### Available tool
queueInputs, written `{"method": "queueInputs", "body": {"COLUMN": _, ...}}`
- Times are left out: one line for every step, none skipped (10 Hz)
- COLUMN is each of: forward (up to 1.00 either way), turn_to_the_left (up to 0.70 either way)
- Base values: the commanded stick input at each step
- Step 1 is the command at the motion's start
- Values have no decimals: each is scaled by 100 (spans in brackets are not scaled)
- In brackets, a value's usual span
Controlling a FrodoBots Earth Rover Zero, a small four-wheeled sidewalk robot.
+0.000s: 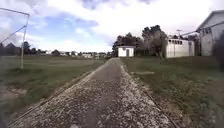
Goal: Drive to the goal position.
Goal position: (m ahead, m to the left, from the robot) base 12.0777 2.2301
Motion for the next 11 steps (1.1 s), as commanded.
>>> {"method": "queueInputs", "body": {"forward": -5, "turn_to_the_left": 0}}
{"method": "queueInputs", "body": {"forward": -5, "turn_to_the_left": 0}}
{"method": "queueInputs", "body": {"forward": -5, "turn_to_the_left": 0}}
{"method": "queueInputs", "body": {"forward": -5, "turn_to_the_left": 0}}
{"method": "queueInputs", "body": {"forward": -5, "turn_to_the_left": 0}}
{"method": "queueInputs", "body": {"forward": -5, "turn_to_the_left": 0}}
{"method": "queueInputs", "body": {"forward": -5, "turn_to_the_left": 0}}
{"method": "queueInputs", "body": {"forward": -5, "turn_to_the_left": 0}}
{"method": "queueInputs", "body": {"forward": -5, "turn_to_the_left": 0}}
{"method": "queueInputs", "body": {"forward": -5, "turn_to_the_left": 0}}
{"method": "queueInputs", "body": {"forward": -5, "turn_to_the_left": 0}}
